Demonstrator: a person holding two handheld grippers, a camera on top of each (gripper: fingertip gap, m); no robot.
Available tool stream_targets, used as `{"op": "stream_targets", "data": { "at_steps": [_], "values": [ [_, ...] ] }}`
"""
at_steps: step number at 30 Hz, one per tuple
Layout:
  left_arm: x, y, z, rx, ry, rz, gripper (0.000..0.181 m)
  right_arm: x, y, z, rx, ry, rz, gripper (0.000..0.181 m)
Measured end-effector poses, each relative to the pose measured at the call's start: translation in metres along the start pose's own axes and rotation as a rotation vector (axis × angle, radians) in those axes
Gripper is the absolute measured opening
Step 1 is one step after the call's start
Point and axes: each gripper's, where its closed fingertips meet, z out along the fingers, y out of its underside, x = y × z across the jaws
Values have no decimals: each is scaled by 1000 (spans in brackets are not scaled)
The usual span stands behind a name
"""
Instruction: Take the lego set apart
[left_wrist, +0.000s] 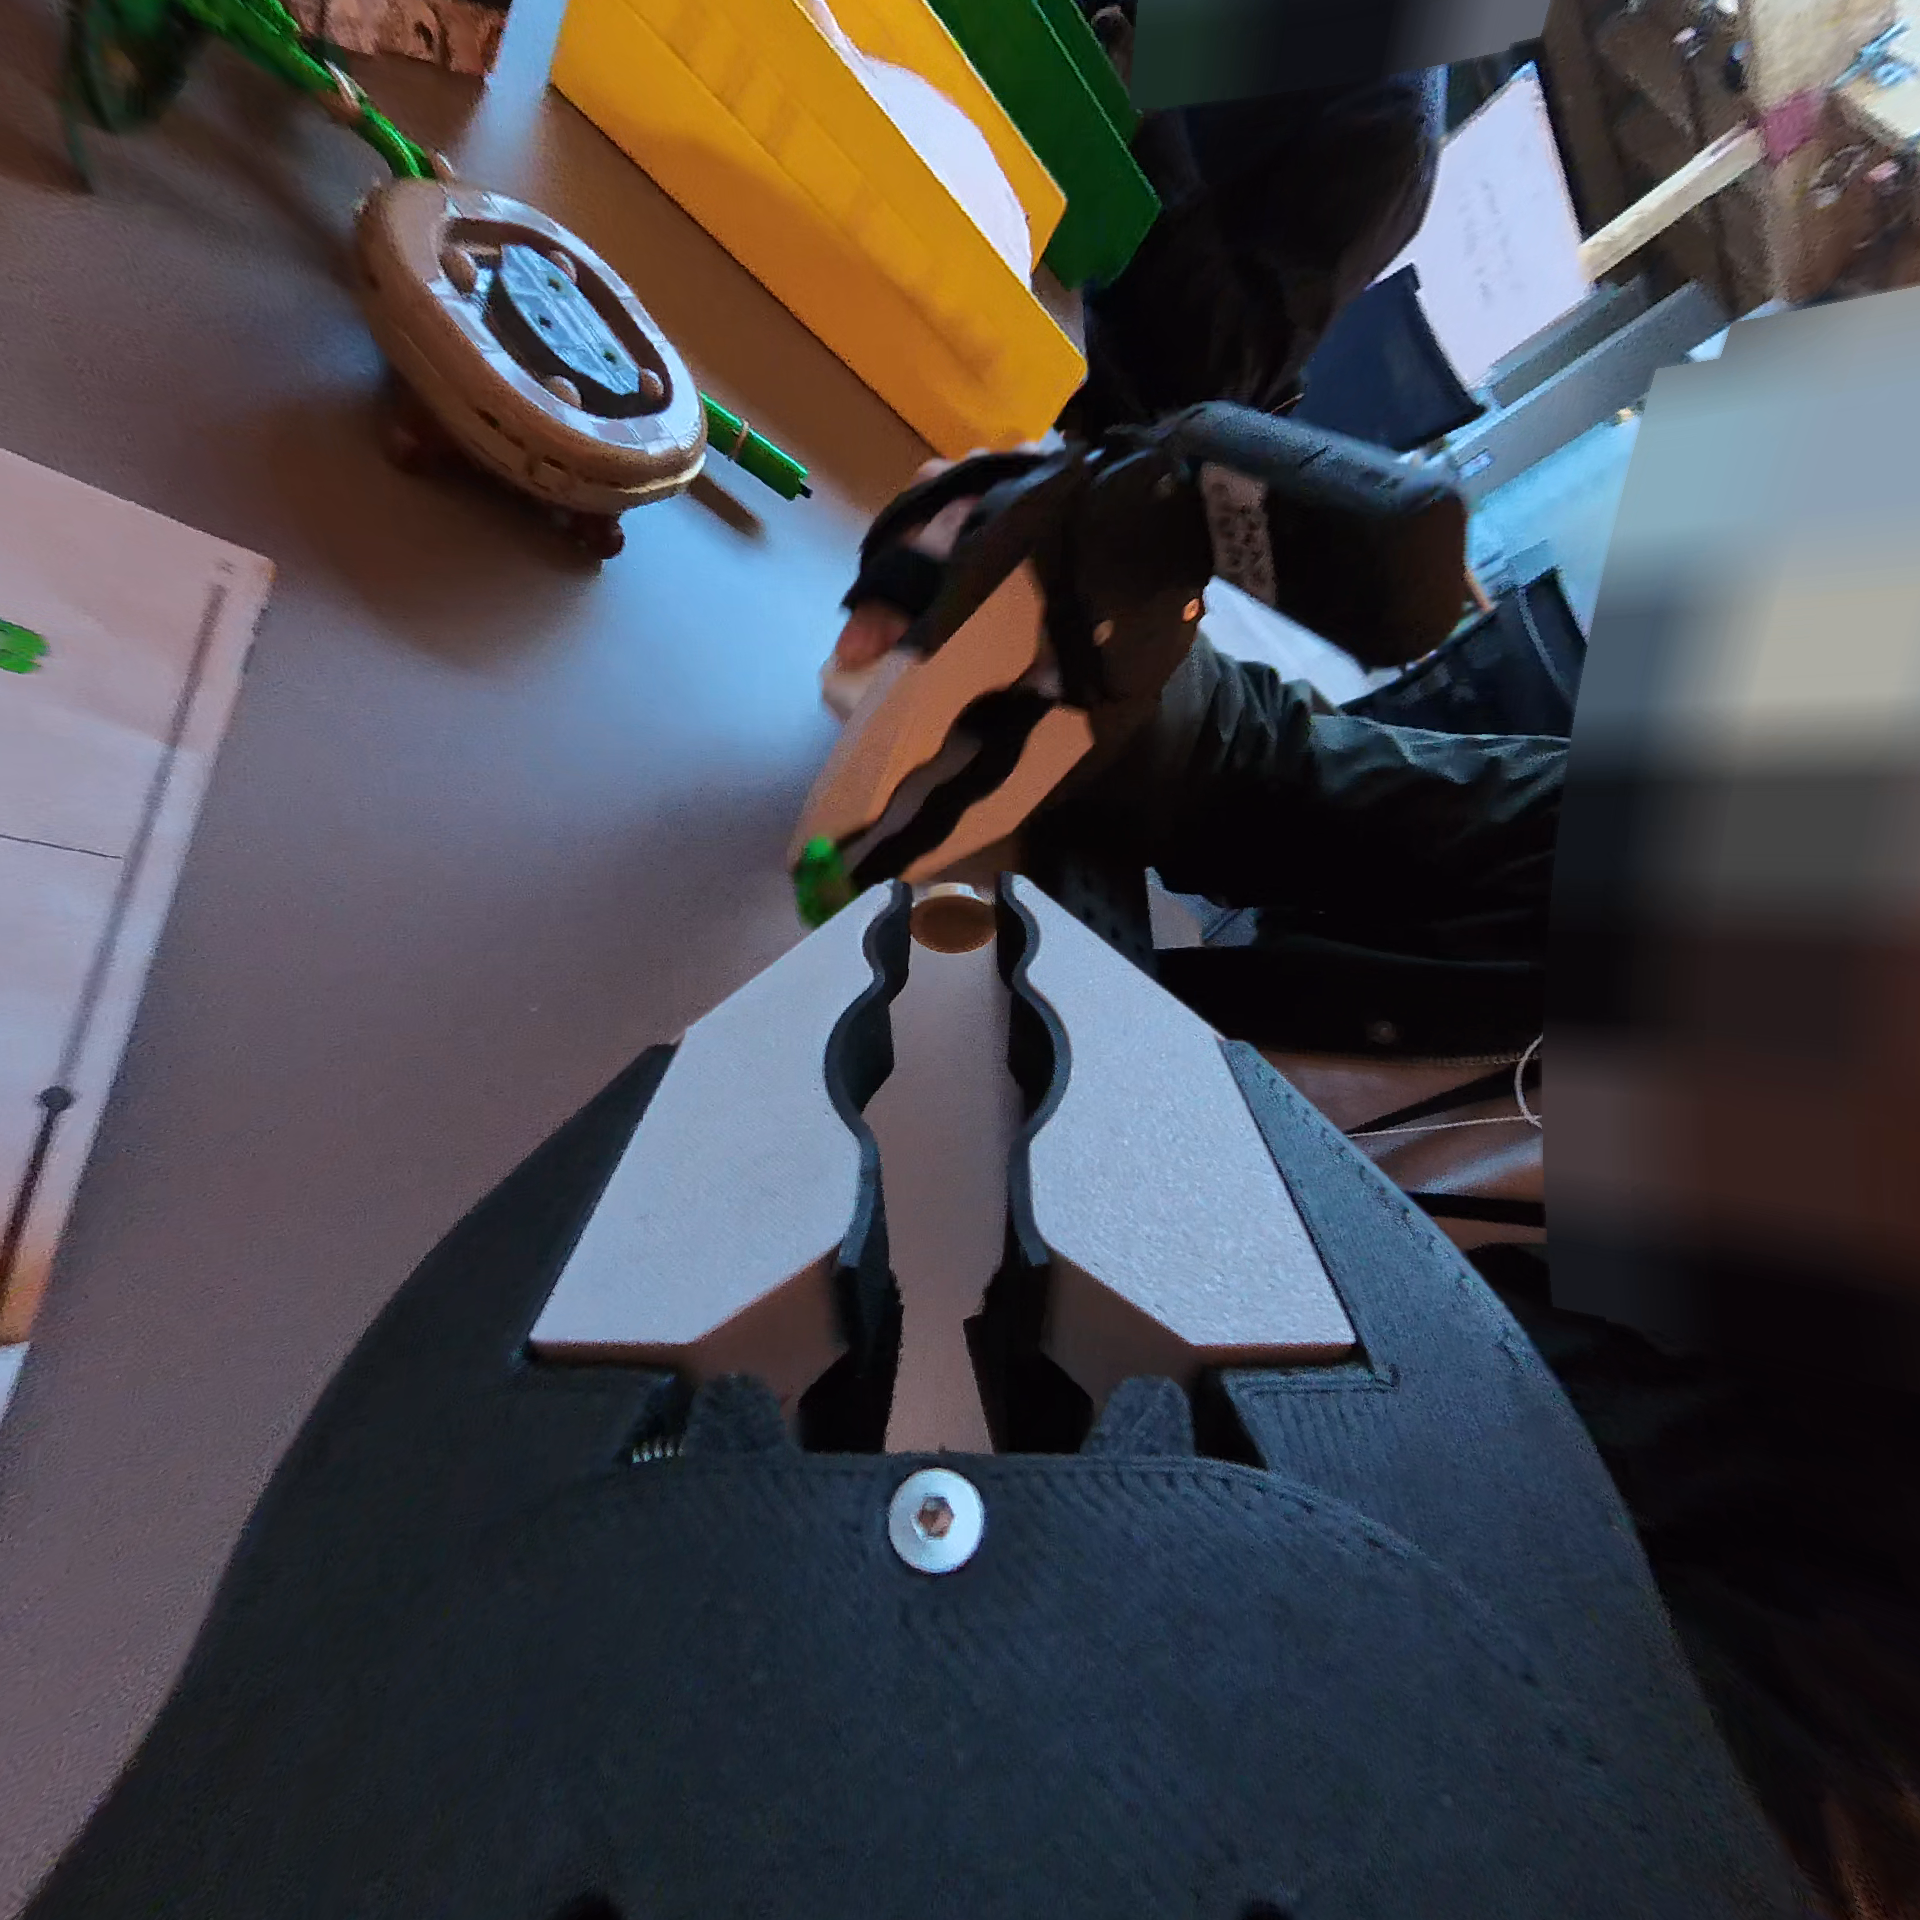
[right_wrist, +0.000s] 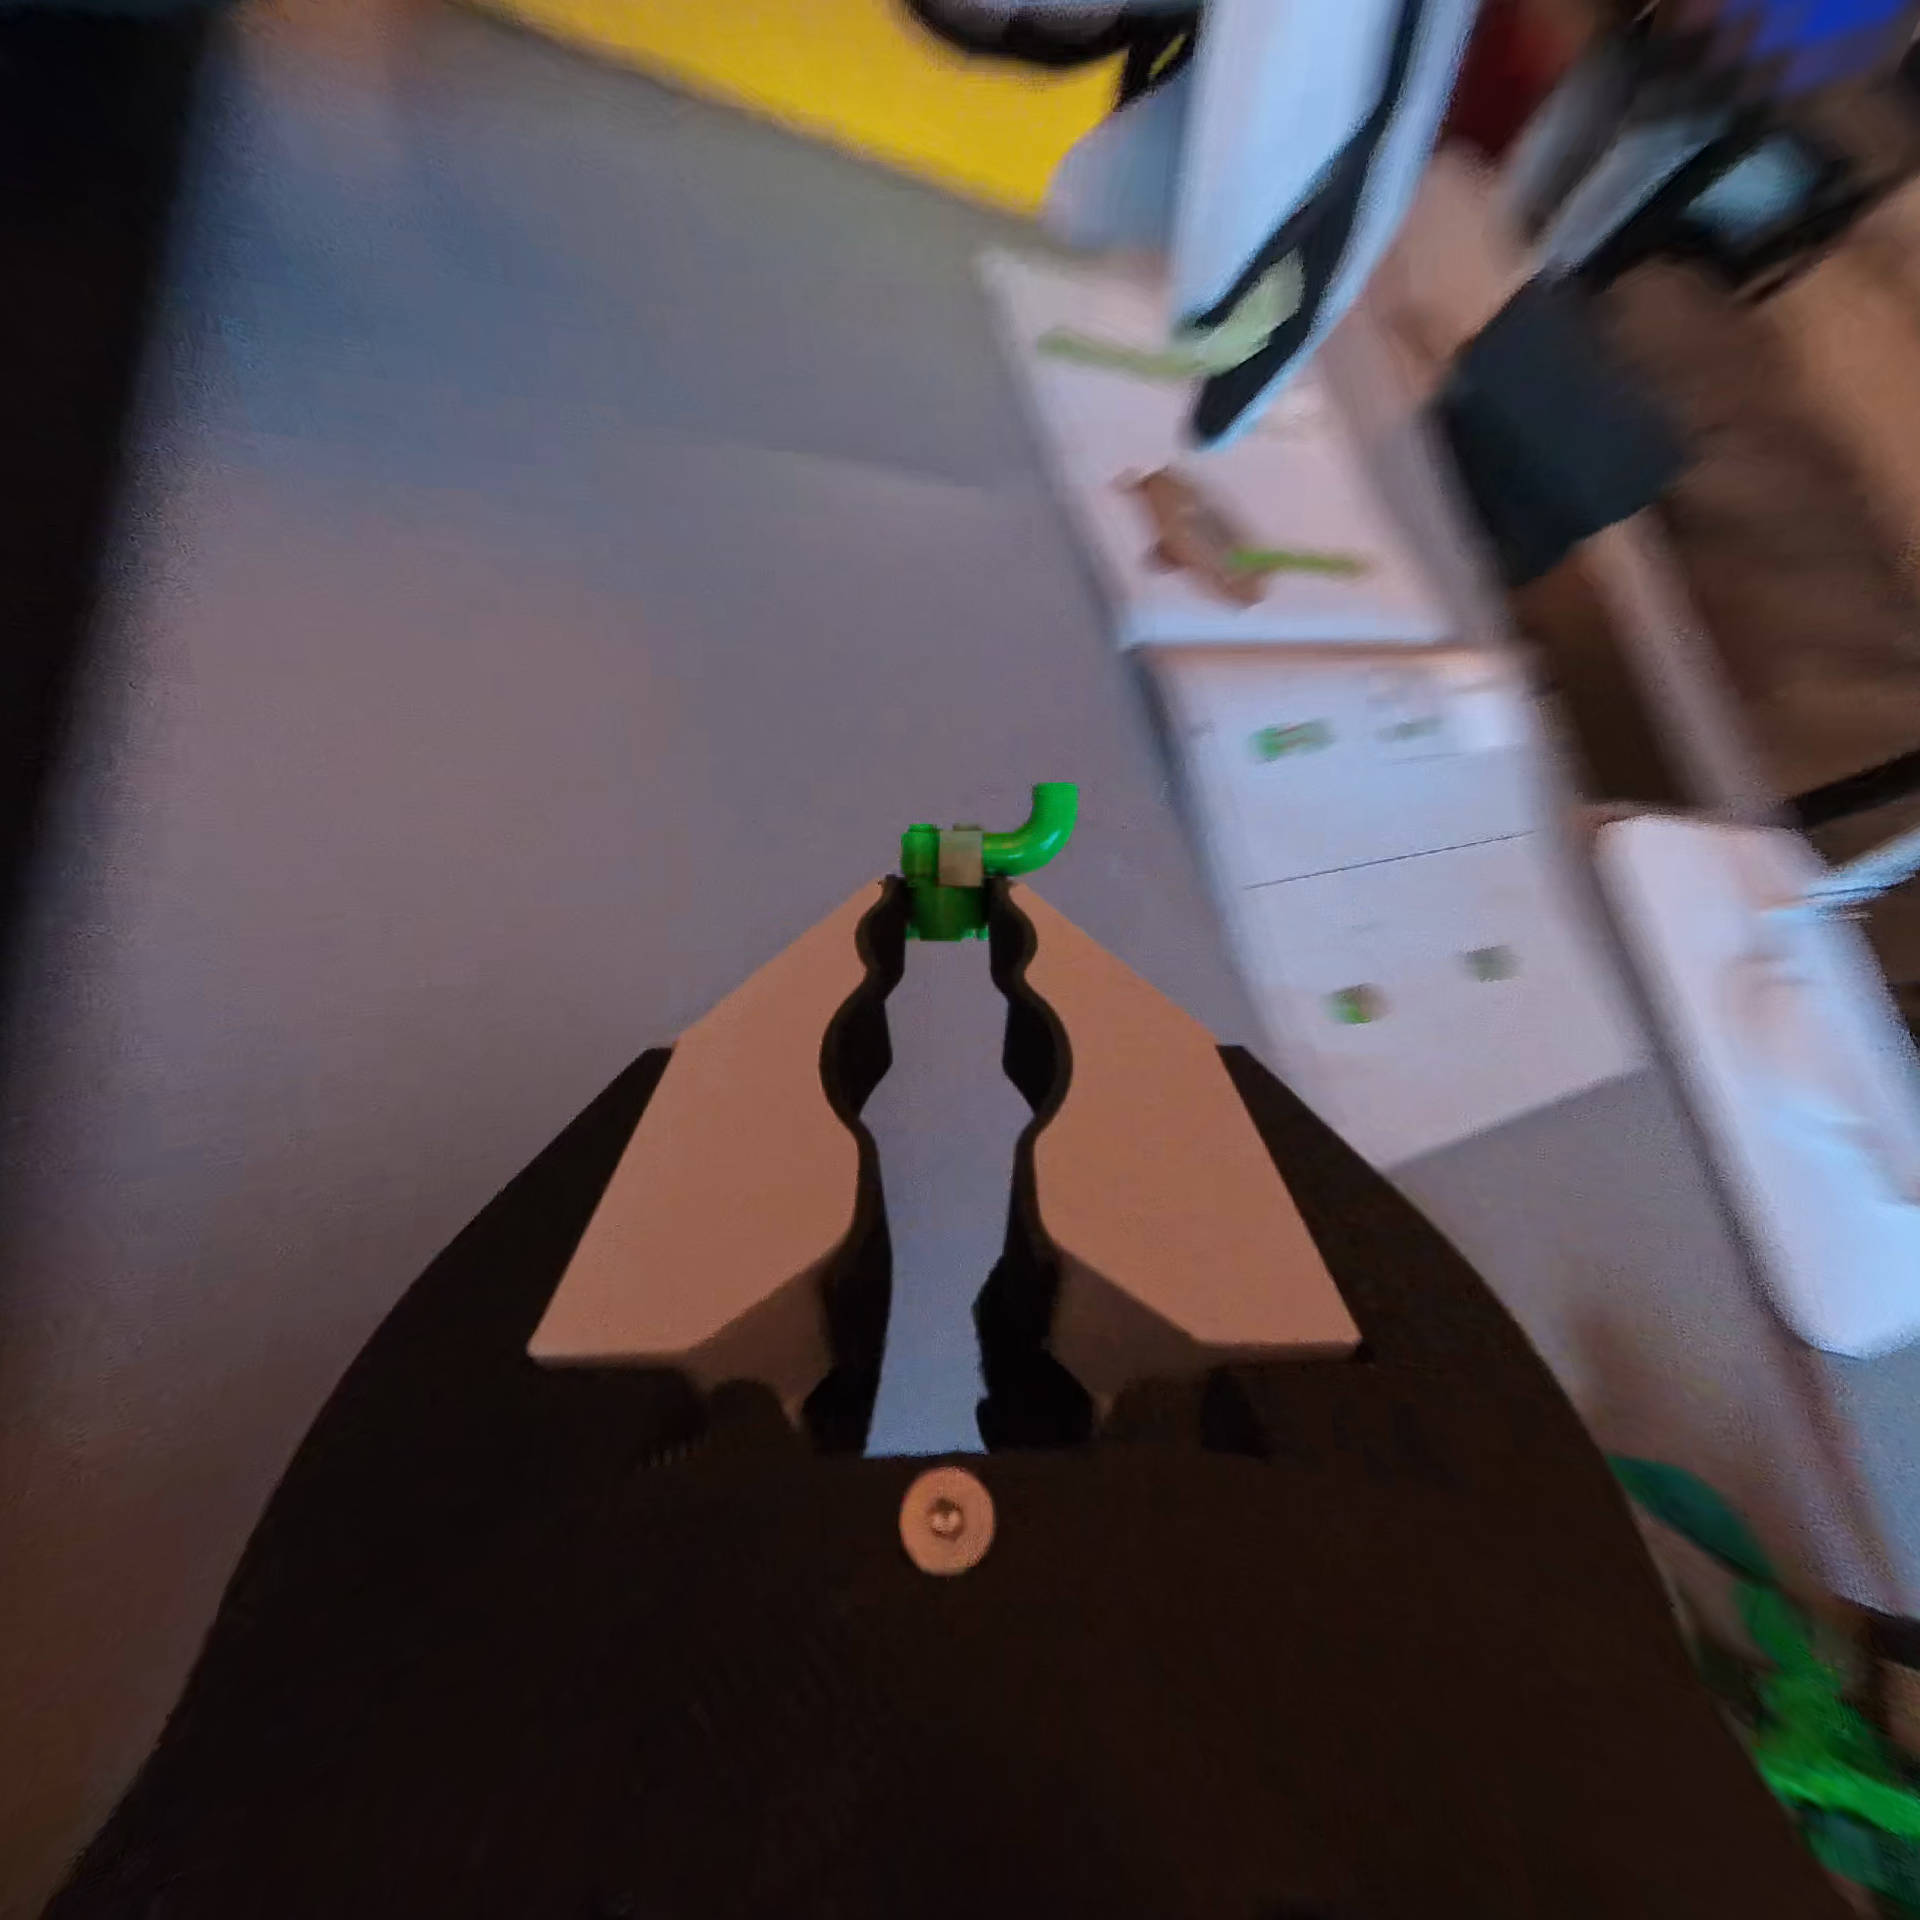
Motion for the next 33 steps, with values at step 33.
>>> {"op": "stream_targets", "data": {
  "at_steps": [33],
  "values": [
    [12,-68,37,470,111,-173,14,74,-66,-68,437,568,209,1]
  ]
}}
